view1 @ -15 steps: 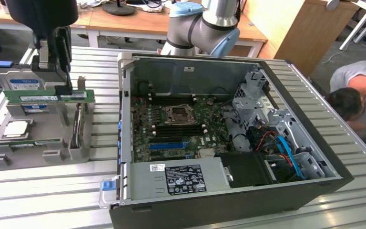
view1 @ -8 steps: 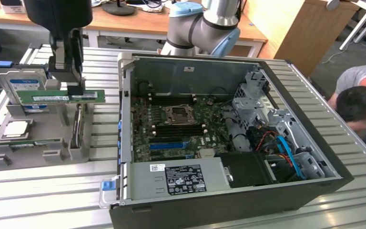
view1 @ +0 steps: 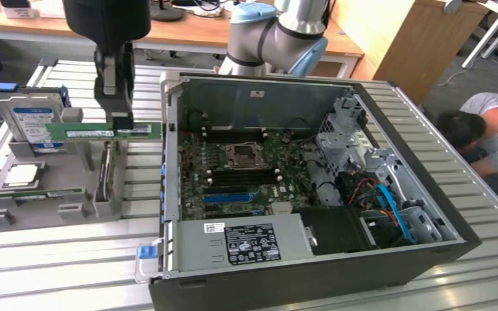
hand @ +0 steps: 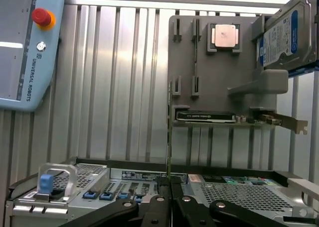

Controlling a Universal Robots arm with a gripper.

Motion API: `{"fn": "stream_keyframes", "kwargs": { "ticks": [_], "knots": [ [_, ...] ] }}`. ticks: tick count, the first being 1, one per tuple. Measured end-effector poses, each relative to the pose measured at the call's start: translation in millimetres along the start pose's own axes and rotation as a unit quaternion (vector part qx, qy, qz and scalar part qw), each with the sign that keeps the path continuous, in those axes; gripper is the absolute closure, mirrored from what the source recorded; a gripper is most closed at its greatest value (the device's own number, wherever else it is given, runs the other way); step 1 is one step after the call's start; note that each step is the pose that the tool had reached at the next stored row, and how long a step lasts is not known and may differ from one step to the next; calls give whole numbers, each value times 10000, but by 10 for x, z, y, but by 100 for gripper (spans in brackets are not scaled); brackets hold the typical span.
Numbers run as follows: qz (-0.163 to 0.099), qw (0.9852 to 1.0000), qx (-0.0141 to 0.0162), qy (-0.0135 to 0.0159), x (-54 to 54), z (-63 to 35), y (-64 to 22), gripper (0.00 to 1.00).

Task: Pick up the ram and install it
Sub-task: 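Pick up the ram and move it above insertion slot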

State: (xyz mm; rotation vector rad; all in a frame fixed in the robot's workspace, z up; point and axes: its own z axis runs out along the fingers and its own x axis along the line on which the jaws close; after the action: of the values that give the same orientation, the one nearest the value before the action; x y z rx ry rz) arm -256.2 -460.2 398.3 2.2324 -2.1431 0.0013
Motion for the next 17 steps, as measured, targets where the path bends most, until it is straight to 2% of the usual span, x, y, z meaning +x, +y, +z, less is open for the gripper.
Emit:
{"fn": "stream_keyframes", "kwargs": {
  "ticks": [17],
  "knots": [
    [0, 10000, -6, 0, 26, -18, -551, 88]
  ]
}}
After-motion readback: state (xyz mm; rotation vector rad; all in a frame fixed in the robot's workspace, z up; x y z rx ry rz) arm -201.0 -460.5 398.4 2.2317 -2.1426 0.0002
